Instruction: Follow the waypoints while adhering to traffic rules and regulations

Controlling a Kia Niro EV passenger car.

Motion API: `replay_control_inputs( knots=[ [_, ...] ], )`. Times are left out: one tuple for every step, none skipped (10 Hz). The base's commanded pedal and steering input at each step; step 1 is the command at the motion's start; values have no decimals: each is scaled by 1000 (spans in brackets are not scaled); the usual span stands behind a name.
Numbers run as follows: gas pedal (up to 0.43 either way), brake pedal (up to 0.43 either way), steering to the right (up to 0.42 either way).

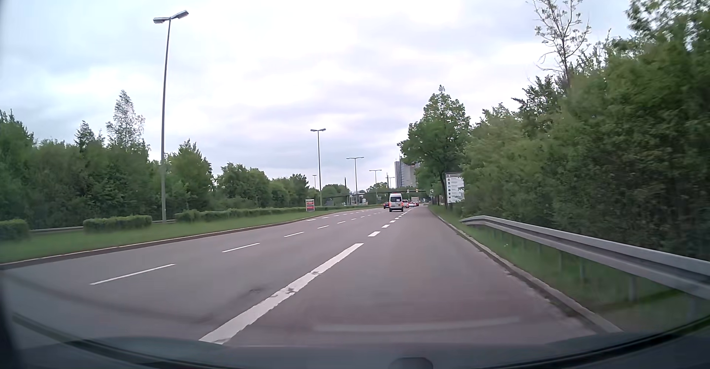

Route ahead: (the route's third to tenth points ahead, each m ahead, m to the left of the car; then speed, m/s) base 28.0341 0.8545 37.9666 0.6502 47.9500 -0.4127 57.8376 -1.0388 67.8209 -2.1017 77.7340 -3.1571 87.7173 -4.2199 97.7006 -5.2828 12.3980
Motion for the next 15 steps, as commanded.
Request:
replay_control_inputs(
  knots=[
    [177,0,13],
    [177,0,12],
    [177,0,12],
    [177,0,12],
    [177,0,11],
    [177,0,8],
    [169,0,4],
    [150,0,0],
    [150,0,0],
    [150,0,0],
    [138,0,0],
    [138,0,0],
    [138,0,0],
    [150,0,0],
    [150,0,0]
  ],
)
